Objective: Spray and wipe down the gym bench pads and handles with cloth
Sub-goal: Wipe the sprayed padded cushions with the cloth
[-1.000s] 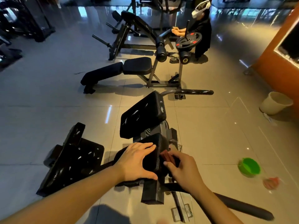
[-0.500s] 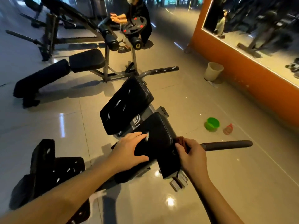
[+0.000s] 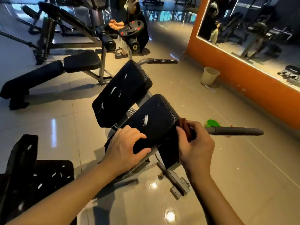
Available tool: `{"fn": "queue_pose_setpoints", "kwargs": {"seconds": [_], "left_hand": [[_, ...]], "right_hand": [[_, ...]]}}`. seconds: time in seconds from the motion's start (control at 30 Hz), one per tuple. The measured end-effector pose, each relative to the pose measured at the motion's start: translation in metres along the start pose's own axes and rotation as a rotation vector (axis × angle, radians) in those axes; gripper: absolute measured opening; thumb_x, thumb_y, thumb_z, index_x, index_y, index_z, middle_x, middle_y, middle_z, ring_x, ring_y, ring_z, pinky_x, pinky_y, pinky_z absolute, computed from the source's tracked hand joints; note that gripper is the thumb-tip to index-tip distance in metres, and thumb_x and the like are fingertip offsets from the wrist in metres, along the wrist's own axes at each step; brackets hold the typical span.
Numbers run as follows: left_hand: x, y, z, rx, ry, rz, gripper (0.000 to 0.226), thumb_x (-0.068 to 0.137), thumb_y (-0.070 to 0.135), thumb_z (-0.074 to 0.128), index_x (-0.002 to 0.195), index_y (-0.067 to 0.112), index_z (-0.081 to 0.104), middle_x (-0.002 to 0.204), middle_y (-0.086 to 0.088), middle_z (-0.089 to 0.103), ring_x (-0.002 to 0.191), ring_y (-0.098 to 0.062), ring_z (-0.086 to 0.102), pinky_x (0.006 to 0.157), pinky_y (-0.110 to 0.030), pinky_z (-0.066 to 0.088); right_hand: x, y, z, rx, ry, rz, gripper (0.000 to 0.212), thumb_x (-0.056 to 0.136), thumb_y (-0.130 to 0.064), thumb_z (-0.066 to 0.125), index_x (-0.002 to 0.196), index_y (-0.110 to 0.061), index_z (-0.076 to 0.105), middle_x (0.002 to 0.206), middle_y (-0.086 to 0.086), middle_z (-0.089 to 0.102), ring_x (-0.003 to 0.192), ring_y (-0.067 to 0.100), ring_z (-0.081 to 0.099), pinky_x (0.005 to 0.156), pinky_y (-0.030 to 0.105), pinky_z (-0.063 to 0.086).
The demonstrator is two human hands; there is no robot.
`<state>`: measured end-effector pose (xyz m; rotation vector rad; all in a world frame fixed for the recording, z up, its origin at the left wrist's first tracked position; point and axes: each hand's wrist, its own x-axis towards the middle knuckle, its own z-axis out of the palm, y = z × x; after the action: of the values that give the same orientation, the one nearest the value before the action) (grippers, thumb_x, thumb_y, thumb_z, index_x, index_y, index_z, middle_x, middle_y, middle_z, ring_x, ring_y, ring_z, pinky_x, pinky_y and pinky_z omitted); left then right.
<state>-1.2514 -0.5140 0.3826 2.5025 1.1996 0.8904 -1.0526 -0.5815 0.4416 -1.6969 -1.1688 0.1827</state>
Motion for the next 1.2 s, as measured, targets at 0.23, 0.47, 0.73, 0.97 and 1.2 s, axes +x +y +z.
{"fn": "queue_pose_setpoints", "kwargs": {"seconds": [0.23,0.47,0.73,0.97,1.2], "left_hand": [[-0.002,-0.018,0.014,0.017,0.201,0.189,0.038,0.086,0.054,0.070,0.105,0.021,0.069,0.098,0.010,0.063,0.097,-0.013,0.054,0.088,-0.032,0.039],[-0.004,-0.028,0.034,-0.001,0.400,0.278,0.035,0.085,0.052,0.072,0.101,0.021,0.069,0.097,0.009,0.065,0.097,-0.016,0.056,0.088,-0.035,0.038],[-0.010,-0.036,0.058,-0.031,0.557,0.306,0.038,0.087,0.050,0.064,0.105,0.019,0.073,0.102,0.004,0.070,0.103,-0.023,0.057,0.091,-0.039,0.036],[-0.026,-0.051,0.053,-0.062,0.474,0.325,0.050,0.084,0.052,0.063,0.122,0.021,0.069,0.116,0.006,0.065,0.113,-0.020,0.053,0.096,-0.039,0.037],[-0.024,-0.059,0.059,-0.166,0.489,0.276,0.041,0.084,0.055,0.073,0.110,0.025,0.063,0.108,0.007,0.064,0.107,-0.019,0.053,0.093,-0.039,0.036]], "right_hand": [[-0.009,0.013,0.019,-0.116,0.150,-0.172,0.025,0.098,-0.022,0.064,0.120,-0.012,0.072,0.099,0.000,0.067,0.093,0.012,0.058,0.086,0.017,0.047],[-0.025,0.027,0.033,-0.208,0.293,-0.335,0.024,0.094,-0.021,0.066,0.116,-0.013,0.074,0.090,-0.003,0.059,0.083,0.015,0.053,0.068,0.005,0.033],[-0.057,0.042,0.074,-0.402,0.442,-0.521,0.020,0.092,-0.023,0.061,0.100,-0.009,0.072,0.093,0.010,0.068,0.083,0.028,0.062,0.074,0.044,0.054],[-0.077,0.037,0.092,-0.401,0.444,-0.511,0.019,0.093,-0.025,0.063,0.102,-0.011,0.072,0.094,0.008,0.069,0.083,0.027,0.064,0.075,0.044,0.056],[-0.089,0.048,0.112,-0.388,0.461,-0.402,0.014,0.093,-0.022,0.064,0.101,-0.012,0.071,0.094,0.007,0.072,0.084,0.024,0.066,0.077,0.042,0.057]]}}
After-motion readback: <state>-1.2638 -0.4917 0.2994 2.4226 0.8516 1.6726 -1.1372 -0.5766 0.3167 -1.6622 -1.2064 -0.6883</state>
